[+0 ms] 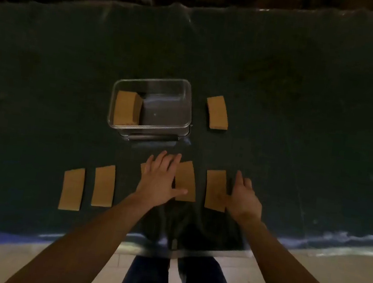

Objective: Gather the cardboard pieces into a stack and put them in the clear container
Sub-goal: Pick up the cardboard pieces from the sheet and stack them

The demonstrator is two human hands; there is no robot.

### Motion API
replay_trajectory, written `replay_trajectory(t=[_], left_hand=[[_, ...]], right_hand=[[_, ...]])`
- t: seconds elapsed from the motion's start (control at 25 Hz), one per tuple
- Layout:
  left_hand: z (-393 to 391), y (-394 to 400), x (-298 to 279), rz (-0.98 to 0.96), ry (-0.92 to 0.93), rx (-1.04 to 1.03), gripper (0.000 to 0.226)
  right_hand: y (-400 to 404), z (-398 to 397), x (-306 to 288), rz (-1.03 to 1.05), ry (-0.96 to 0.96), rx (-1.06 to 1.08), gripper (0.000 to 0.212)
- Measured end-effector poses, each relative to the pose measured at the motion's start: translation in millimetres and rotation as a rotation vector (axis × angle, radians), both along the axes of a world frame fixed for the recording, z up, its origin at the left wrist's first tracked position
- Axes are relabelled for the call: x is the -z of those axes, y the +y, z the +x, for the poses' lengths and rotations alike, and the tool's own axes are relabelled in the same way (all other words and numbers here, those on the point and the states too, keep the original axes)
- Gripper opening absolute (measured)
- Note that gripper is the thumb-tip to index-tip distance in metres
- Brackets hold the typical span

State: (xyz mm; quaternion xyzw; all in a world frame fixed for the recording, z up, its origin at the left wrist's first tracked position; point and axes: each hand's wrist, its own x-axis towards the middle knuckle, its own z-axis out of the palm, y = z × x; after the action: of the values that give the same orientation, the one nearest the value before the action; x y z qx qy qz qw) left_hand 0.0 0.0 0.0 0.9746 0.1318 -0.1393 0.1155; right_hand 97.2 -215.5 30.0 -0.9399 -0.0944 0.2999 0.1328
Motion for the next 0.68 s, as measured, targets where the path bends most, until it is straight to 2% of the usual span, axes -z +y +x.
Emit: replay_trajectory(t=[0.16, 0.32, 0.52, 0.68], left_hand=[[15, -1, 14, 0.056, 0.086, -0.042, 0.110], [13, -9, 22, 0.070, 0.056, -0.034, 0.102], [21, -9, 22, -0.022, 0.028, -0.100, 0.096], [34, -6, 20, -0.071, 0.096, -0.096, 0.104]], right_hand=[[17, -9, 19, -0.038, 0.004, 0.062, 0.079], [18, -17, 33, -0.002, -0.023, 0.085, 0.079], [27, -11, 43, 0.084, 0.017, 0.236, 0.072], [30, 0, 48, 0.129, 0.038, 0.345, 0.050]])
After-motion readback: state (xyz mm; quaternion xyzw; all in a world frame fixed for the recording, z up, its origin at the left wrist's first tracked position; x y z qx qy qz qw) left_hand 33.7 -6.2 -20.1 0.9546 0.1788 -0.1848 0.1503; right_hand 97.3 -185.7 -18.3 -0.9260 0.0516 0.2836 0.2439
